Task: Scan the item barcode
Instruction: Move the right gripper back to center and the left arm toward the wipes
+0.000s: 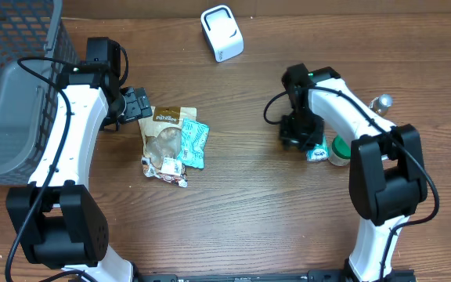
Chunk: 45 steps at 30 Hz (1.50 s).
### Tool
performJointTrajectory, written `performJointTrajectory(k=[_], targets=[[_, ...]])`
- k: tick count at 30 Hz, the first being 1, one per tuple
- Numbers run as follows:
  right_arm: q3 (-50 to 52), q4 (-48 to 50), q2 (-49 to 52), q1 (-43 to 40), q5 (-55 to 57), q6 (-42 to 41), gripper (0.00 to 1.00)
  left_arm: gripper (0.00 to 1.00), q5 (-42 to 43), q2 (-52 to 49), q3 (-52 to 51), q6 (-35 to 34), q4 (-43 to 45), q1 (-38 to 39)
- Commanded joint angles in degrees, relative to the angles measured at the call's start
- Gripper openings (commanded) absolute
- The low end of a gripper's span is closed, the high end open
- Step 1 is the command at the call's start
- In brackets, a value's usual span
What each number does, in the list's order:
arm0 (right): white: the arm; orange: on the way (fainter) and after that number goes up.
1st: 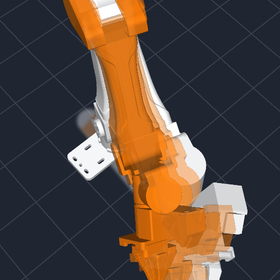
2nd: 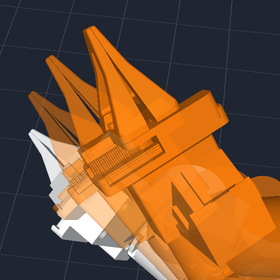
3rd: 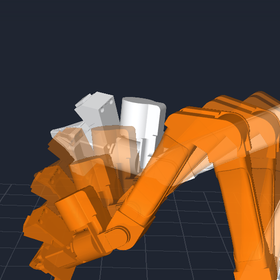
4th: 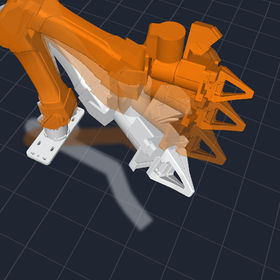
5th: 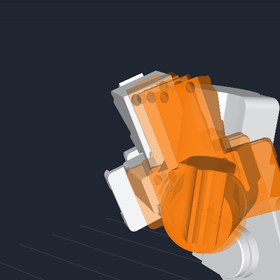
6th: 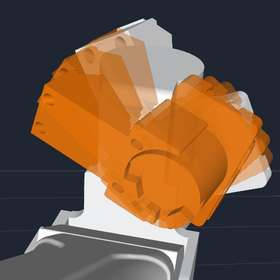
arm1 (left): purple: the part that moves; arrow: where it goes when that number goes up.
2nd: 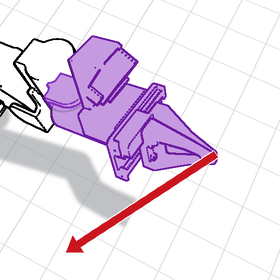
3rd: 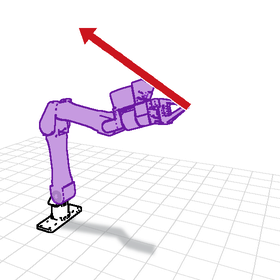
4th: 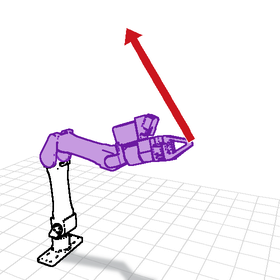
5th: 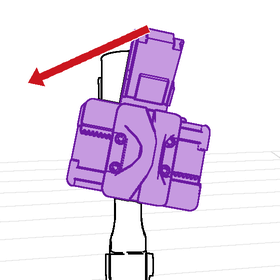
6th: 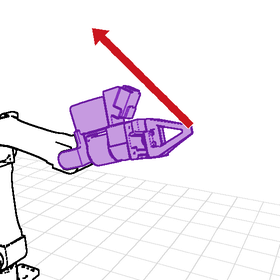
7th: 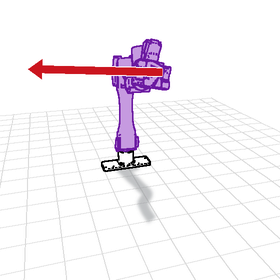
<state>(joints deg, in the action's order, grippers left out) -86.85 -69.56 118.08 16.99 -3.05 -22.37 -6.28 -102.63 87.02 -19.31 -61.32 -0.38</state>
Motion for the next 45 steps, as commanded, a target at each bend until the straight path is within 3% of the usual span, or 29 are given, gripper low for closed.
performJointTrajectory(k=[1,8,11,19,25,30,31,32,33,34,36,45], targets=[[-2.3,4.7,-5.5,3.7,-9.2,-0.2,0.39,1.0,-0.3,1.1,0.8,0.0,0.1,0.0],[-2.3,17.0,-5.4,7.6,-18.3,-0.4,0.52,1.0,-0.3,1.1,0.8,0.0,0.1,0.0],[-2.3,23.2,-5.4,8.9,-18.3,-0.6,0.63,1.0,-0.3,1.1,0.8,0.0,0.1,0.0],[-2.3,31.6,-5.4,9.0,-18.3,-3.2,0.67,1.0,-0.3,1.1,0.8,0.0,0.1,0.0],[-2.3,30.8,-5.4,9.0,-18.1,-3.3,0.68,1.0,0.5,1.1,0.8,0.0,4.2,0.0],[-2.3,29.9,-5.4,9.0,-18.0,-2.9,0.69,1.0,10.9,1.1,0.8,0.0,4.2,0.0],[-2.3,29.7,-5.4,9.0,-18.0,-2.9,0.69,0.85,13.2,1.1,0.8,0.0,3.4,0.0],[-2.3,29.6,-5.4,9.0,-18.0,-2.9,0.69,0.45,15.5,1.1,0.8,0.0,2.5,0.1],[-2.3,29.6,-5.4,9.0,-18.0,-2.9,0.69,0.12,17.1,1.1,0.5,0.0,2.1,0.3],[-2.3,29.7,-5.4,9.0,-18.0,-2.9,0.69,0.04,18.7,1.1,0.2,0.0,1.6,0.5],[-2.3,29.9,-5.4,9.0,-18.0,-2.9,0.69,0.04,21.5,1.1,-0.8,0.0,1.4,1.5],[-2.3,30.5,-5.2,9.0,-18.0,-2.9,0.72,0.04,17.6,1.0,-9.7,-2.9,7.5,9.4]])
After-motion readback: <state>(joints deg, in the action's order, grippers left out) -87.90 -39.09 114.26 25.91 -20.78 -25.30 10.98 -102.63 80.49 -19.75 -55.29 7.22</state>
